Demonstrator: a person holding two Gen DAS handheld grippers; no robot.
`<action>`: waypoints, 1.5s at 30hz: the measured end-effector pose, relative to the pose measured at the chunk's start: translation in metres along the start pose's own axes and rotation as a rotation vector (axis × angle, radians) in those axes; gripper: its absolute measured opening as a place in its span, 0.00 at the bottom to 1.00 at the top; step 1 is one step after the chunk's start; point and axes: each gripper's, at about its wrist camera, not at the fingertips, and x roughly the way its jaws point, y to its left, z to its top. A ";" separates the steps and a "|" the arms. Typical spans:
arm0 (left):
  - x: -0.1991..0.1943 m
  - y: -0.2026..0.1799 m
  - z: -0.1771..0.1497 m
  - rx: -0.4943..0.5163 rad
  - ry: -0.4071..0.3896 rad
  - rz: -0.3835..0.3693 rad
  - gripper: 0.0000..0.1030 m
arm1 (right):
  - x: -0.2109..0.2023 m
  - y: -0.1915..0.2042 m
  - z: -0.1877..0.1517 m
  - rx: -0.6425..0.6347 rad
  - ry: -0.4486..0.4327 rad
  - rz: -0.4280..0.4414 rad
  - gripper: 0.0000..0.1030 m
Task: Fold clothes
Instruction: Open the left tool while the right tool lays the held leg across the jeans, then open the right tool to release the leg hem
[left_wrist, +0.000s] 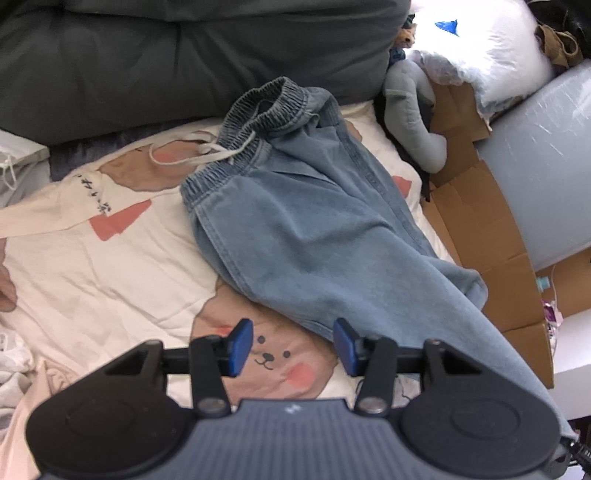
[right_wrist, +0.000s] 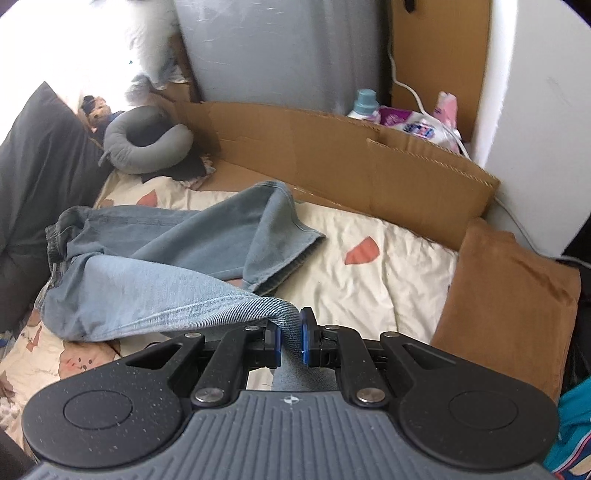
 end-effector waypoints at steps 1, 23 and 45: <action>0.000 0.002 0.000 -0.001 0.001 0.006 0.49 | 0.002 -0.003 0.001 0.005 -0.001 -0.004 0.08; -0.050 0.031 0.033 -0.069 -0.087 0.136 0.54 | 0.070 -0.040 -0.130 0.154 0.181 0.040 0.30; 0.059 0.085 0.103 -0.219 -0.197 0.062 0.62 | 0.086 -0.015 -0.063 0.093 0.142 0.003 0.45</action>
